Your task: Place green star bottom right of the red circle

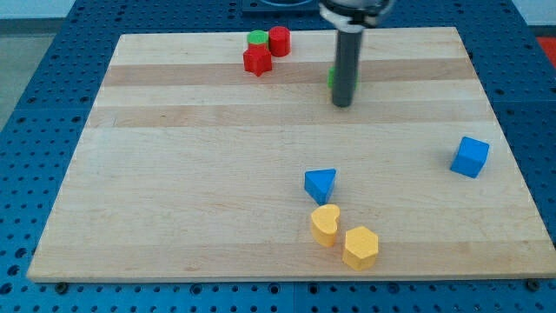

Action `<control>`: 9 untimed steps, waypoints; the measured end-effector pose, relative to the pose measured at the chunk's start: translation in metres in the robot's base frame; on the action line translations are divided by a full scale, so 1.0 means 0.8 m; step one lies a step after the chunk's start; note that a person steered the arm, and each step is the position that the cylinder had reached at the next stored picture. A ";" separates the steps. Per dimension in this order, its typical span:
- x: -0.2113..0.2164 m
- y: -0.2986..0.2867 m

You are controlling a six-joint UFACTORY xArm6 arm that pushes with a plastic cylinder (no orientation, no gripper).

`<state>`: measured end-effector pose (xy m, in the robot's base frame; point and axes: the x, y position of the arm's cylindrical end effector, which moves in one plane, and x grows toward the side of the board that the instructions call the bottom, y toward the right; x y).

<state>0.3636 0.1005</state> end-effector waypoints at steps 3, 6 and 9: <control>-0.089 -0.029; 0.001 0.027; -0.041 -0.101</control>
<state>0.3310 0.0193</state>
